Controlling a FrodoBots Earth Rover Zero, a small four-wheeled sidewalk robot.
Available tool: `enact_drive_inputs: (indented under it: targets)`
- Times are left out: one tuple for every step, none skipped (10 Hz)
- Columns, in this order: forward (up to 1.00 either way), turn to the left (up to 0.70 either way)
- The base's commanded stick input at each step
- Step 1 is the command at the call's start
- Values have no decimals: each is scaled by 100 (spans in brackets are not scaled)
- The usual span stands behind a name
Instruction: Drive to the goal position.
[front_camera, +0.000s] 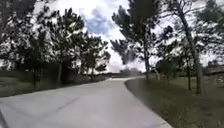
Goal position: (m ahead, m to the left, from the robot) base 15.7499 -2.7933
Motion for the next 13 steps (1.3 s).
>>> enact_drive_inputs:
  targets:
    - [60,1]
    - [60,1]
    - [60,1]
    - [60,1]
    - [60,1]
    - [60,1]
    - [60,1]
    - [60,1]
    - [60,1]
    - [62,1]
    - [62,1]
    - [60,1]
    - [60,1]
